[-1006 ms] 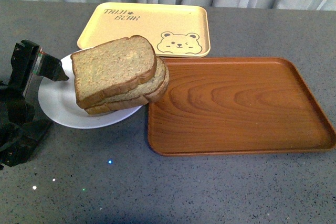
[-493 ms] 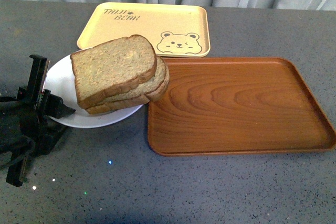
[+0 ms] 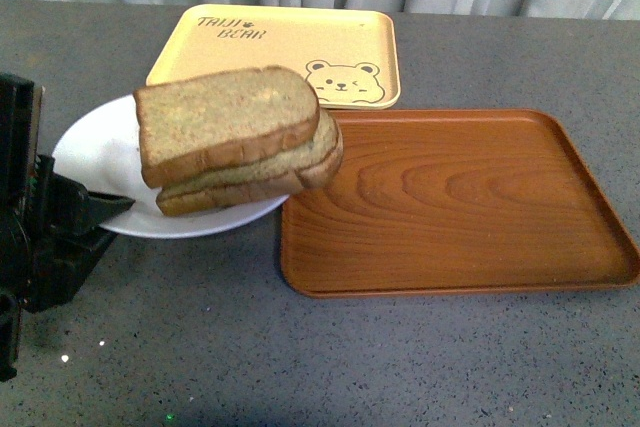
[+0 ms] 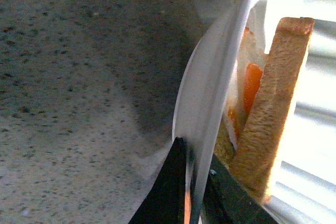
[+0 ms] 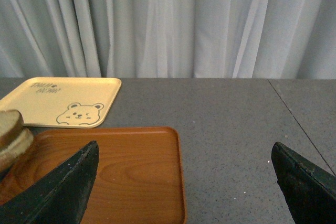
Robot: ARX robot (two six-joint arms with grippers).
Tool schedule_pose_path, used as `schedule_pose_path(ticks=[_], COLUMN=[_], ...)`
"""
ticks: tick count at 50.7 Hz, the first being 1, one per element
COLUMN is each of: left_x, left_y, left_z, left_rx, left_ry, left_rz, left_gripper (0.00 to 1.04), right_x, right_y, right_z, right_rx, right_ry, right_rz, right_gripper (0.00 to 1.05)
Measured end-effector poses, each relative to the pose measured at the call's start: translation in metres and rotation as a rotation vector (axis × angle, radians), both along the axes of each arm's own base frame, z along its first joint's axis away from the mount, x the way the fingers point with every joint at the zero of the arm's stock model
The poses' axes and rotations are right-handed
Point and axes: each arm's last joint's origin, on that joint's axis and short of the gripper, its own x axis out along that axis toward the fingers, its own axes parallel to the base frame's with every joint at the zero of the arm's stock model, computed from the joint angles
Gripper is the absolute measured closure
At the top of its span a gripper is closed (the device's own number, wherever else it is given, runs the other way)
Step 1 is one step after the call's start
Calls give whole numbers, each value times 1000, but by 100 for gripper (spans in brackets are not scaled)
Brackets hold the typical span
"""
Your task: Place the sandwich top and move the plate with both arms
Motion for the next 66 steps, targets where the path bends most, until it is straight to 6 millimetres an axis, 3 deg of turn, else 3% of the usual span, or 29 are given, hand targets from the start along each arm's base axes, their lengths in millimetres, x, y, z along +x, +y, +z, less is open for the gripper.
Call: schedule_pose_path(ticks=[9,21,26,33,55,63,66], left_x=[22,82,111,136,193,195,187], left_y=[-6,-24,-38,-56,-79,-71,-62], left_z=[25,43,38,25,3,3,1], left_rx=[1,40,62,76,94,111,114], left_ry=[-53,-84,-60,-23,25,8,-2], left_rz=[-17,-60,-74,-92,-107,-125,-129], left_gripper=[102,102,102,102,102,76,63], right_x=[0,0,0,0,0,0,0], right_y=[0,0,0,0,0,0,0], right_z=[0,0,0,0,0,0,0], right_rx=[0,0,0,0,0,0,0], right_ry=[0,0,0,0,0,0,0], right_rz=[0,0,0,0,0,0,0], right_gripper=[9,9,9,9,9,9,9])
